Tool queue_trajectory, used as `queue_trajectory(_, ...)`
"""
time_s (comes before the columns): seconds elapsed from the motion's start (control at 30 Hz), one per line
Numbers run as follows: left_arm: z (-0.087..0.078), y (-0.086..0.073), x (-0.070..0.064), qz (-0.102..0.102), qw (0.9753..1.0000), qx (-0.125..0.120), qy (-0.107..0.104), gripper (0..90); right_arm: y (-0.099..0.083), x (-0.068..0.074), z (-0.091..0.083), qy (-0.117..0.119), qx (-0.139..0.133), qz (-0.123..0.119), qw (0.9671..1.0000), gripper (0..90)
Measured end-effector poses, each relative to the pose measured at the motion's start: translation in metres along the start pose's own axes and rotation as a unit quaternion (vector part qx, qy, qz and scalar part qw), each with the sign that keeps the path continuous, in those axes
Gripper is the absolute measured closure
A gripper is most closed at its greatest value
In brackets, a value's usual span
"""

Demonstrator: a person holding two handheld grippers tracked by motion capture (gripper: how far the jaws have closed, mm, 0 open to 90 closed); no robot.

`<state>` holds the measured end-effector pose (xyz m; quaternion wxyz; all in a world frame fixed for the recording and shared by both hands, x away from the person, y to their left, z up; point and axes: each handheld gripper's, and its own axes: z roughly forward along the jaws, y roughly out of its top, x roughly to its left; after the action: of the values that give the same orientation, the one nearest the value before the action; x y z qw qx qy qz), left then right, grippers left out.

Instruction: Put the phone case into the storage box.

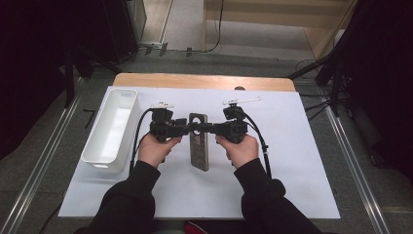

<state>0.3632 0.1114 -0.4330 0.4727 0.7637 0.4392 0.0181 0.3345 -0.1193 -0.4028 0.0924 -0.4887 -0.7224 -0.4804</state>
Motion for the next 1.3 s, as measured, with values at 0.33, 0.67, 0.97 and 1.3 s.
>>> queue_trajectory(0.33, -0.0020, 0.0008, -0.0021, 0.001, 0.9999, -0.012, -0.001, 53.0, 0.0009, 0.0036, 0.0035, 0.002, 0.001, -0.003, 1.0000, 78.2)
queue_trajectory(0.67, -0.0041, 0.0016, -0.0008, -0.007, 0.9998, -0.015, -0.008, 64.5, -0.0005, 0.0067, 0.0068, 0.004, 0.004, -0.011, 0.9999, 78.2)
queue_trajectory(0.97, -0.0045, 0.0017, -0.0027, 0.002, 0.9999, -0.011, -0.002, 69.8, -0.0012, 0.0079, 0.0065, 0.006, 0.005, -0.012, 0.9999, 78.2)
queue_trajectory(1.3, -0.0068, 0.0019, -0.0068, 0.027, 0.9993, -0.022, 0.015, 71.0, -0.0010, 0.0076, 0.0053, 0.006, 0.001, -0.017, 0.9998, 78.0)
